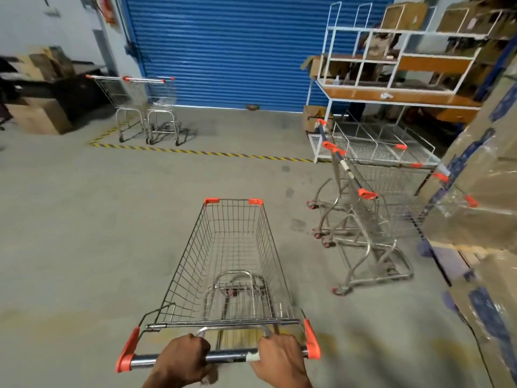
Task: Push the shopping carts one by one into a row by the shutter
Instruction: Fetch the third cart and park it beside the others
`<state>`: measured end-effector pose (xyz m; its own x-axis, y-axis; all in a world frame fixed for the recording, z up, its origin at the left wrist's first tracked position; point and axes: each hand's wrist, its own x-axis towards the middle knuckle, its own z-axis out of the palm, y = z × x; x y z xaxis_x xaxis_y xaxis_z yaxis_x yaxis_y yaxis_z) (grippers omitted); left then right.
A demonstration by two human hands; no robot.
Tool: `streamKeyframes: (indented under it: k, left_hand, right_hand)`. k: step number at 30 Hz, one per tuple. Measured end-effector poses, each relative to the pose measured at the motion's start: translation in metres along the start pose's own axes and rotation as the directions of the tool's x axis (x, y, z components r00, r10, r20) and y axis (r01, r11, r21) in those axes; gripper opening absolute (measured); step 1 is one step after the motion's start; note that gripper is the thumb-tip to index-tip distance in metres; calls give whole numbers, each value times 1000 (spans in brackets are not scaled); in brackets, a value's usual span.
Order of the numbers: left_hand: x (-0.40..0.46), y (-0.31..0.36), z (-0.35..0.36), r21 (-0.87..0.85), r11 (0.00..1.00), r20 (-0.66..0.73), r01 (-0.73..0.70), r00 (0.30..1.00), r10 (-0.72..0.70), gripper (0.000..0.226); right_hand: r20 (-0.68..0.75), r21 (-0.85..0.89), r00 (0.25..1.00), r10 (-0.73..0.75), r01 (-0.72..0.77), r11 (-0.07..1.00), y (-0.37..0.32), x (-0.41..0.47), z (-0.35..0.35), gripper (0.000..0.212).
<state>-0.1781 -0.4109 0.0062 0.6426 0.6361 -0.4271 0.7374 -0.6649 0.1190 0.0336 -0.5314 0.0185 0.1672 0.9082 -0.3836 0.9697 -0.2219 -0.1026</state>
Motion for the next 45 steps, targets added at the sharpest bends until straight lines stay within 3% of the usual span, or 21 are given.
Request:
streamKeyframes:
  k: [10,16,20,26,30,33,36,45]
  left_hand:
    - [61,-91,-43,-91,988,-13,124,992,-126,59]
    - [112,-155,-79,-129,978,12,162,987,-162,44]
    - [151,-207,-101,-114,984,-15,134,990,-137,56]
    - [228,-292,-138,-61,988,-57,143,988,-146,50]
    - [281,-351,-166,-56,982,-75,180,980,-184,53]
    - [320,-390,-190,-61,972,-59,227,971,-230,43]
    - [354,-426,-212,-71,957,-33,282,958,-285,37]
    - [448,-532,-280,-109,949,-31,296,953,-300,26]
  right_hand:
    - [49,7,997,-66,66,998,-46,127,-52,38]
    - [32,36,994,-104,102,994,-77,220,-92,46]
    - [25,-6,995,-92,92,996,-93,280,-109,47]
    - [11,-51,994,-112,112,992,-122,387,-142,19]
    - [-6,-5,993,-120,120,993,-143,469,-164,22]
    - [4,22,994,-113,112,993,-157,527,-183,16]
    - [2,29,989,-145,145,989,-170,577,-201,25]
    - [-45,-51,972,-230,228,972,-209,725,-259,31]
